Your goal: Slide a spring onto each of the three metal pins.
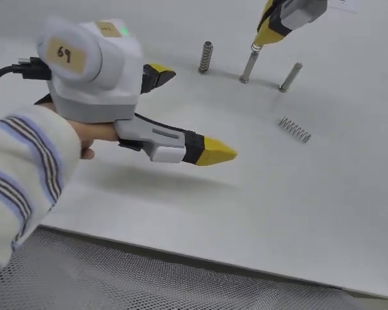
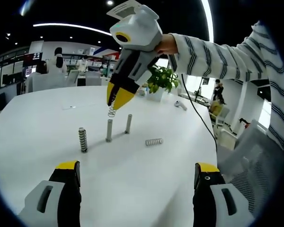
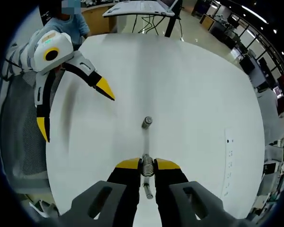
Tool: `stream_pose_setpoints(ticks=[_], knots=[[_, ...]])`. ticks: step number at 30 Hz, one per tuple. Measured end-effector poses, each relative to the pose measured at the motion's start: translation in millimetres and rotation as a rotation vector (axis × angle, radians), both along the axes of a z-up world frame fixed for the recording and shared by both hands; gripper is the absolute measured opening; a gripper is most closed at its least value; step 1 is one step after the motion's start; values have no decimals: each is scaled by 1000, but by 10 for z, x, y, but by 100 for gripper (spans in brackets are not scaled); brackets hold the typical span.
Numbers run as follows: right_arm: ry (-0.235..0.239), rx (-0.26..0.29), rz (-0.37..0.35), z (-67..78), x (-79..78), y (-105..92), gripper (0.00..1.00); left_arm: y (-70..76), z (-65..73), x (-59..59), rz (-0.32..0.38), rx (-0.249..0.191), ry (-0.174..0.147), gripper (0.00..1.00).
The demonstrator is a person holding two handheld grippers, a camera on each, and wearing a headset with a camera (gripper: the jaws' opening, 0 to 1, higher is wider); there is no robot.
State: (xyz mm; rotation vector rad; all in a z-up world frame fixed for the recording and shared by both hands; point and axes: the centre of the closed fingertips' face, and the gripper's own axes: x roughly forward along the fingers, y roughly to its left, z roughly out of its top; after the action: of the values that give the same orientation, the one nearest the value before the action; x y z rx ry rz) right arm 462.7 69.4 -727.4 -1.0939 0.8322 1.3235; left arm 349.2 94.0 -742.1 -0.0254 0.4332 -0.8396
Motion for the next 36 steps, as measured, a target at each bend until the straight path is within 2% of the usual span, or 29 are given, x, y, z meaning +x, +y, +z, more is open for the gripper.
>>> stream_pose_setpoints(ticks=[3,16,23,26,34,36], knots=[[14,-16,9,-39,-14,-11,8,5,8,16,4,4,-1,98],[19,-58,31,-182,57,-7,8,51,9,49,13,26,-1,98],[40,-76,24,-304,87,-8,8,111,13,64,19,33,-1,98],[44,-89,30,-365,92,-19,8,125,20,75,25,37,-9,98],[51,-93,30,-441,107,-2,8,140,6,70,28,40,-3,98],[65,-94,26,-469,94,-2,8,143,-1,65,28,42,1,98]])
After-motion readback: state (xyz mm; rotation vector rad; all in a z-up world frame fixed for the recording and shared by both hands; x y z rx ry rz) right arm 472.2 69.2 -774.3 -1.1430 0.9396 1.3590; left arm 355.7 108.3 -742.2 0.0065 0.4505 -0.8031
